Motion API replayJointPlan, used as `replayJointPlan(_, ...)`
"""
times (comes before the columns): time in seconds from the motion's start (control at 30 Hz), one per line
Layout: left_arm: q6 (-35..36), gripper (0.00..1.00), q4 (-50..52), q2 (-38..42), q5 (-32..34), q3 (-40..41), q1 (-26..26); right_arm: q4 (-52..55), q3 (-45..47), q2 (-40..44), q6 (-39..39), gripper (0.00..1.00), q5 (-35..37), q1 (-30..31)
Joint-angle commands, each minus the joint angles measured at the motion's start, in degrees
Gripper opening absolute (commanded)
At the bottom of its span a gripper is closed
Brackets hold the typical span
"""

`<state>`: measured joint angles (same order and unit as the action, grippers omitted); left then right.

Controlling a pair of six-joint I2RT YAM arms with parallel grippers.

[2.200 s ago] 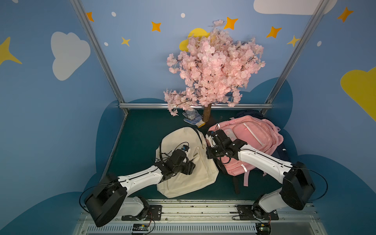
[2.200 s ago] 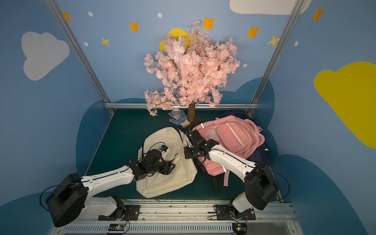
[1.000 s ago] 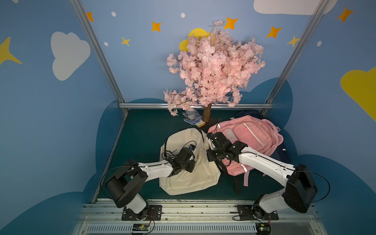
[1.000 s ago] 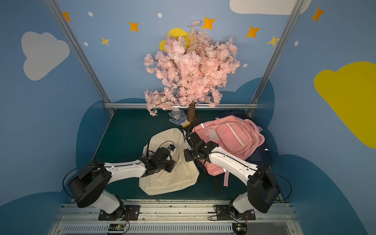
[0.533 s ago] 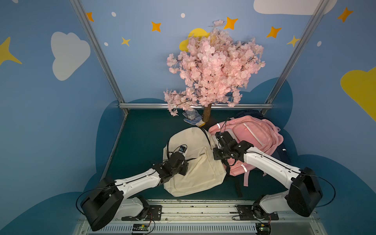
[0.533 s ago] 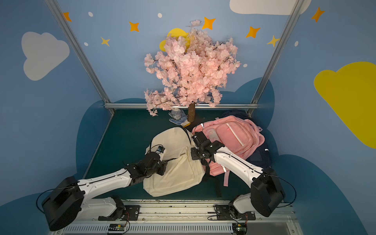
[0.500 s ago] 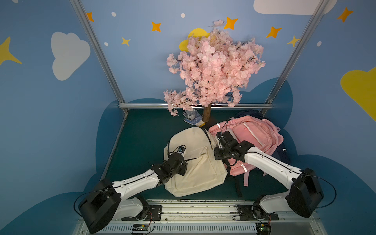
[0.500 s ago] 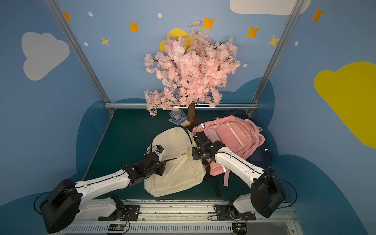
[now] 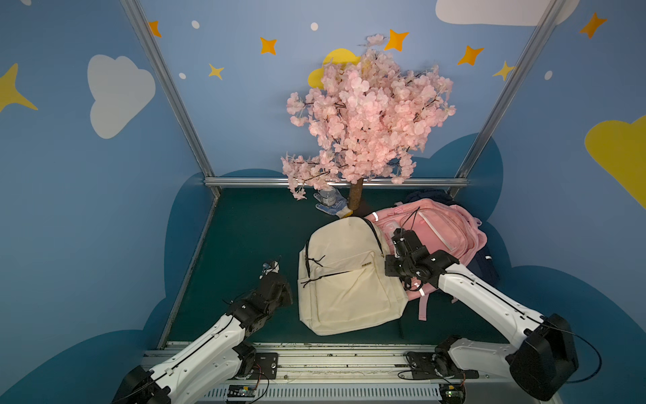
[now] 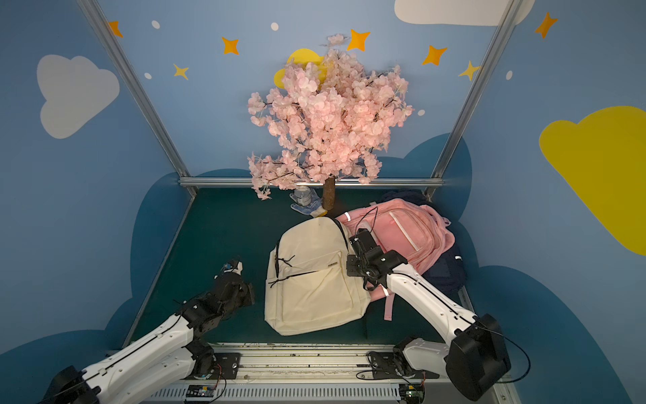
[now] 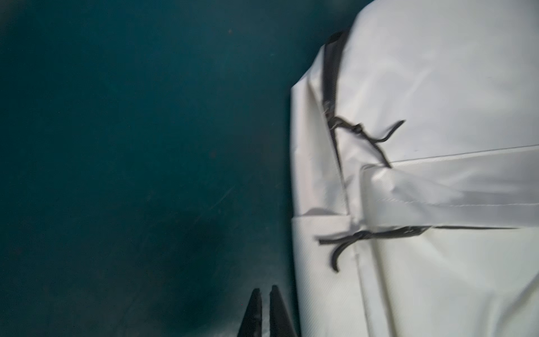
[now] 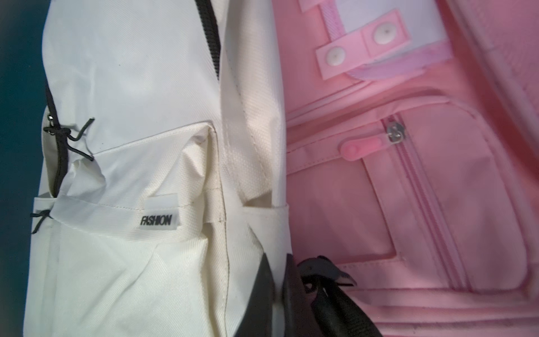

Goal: Zip up the backpack
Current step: Zip the zipper on the backpack.

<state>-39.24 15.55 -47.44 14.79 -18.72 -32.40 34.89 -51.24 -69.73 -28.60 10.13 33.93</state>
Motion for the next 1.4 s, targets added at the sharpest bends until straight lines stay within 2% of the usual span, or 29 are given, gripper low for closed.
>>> replayJointPlan(0.0,-2.4,0.07,2.0,-0.8,-2.7,0.1,0.7,-4.8,2.5,3.0,-1.8,0.0,2.4,-0.4)
replayJointPlan(0.07,-0.2,0.07,-1.4,-1.7,-6.0,0.2,0.7,-7.8,3.9,4.3,-0.1,0.0,-0.7,-0.3)
replayJointPlan(0.13,3.6,0.11,-6.4,-2.2,-11.2,0.2,0.7,-11.3,5.4,5.3,2.1,0.0,-4.4,-0.3)
replayJointPlan(0.3,10.2,0.43,-12.3,-4.3,-16.4,-3.7,-0.6,-12.3,5.2,5.1,3.5,0.0,-5.7,-0.3)
replayJointPlan(0.47,19.0,0.64,-10.4,-14.1,-13.2,-11.9,-3.8,-12.5,5.3,5.0,3.6,0.0,-5.7,-0.3)
replayJointPlan(0.67,24.6,0.7,-5.8,-25.9,-9.6,-18.1,-4.1,-12.4,5.8,5.7,4.0,0.0,-4.9,-0.4)
replayJointPlan(0.87,28.3,0.69,-1.5,-34.6,-12.1,-23.3,-4.1,-12.4,6.1,6.3,4.3,0.0,-4.1,-0.7)
replayJointPlan(0.93,28.6,0.68,-0.3,-37.4,-11.0,-24.9,-4.1,-12.4,6.1,6.4,4.3,0.0,-4.1,-0.9)
replayJointPlan(0.97,28.4,0.64,0.2,-38.8,-10.0,-25.6,-4.0,-12.4,6.0,6.4,4.3,0.0,-4.2,-1.0)
replayJointPlan(1.0,28.3,0.55,0.7,-40.1,-9.1,-26.4,-4.0,-12.5,6.1,6.4,4.3,0.0,-4.2,-0.9)
replayJointPlan(1.07,28.0,0.31,1.7,-42.3,-7.3,-27.8,-4.0,-12.4,6.1,6.3,4.3,0.0,-4.3,-1.0)
replayJointPlan(1.37,25.9,0.11,2.9,-44.2,-4.0,-28.3,-4.1,-12.3,6.2,6.6,4.7,0.0,-3.8,-1.8)
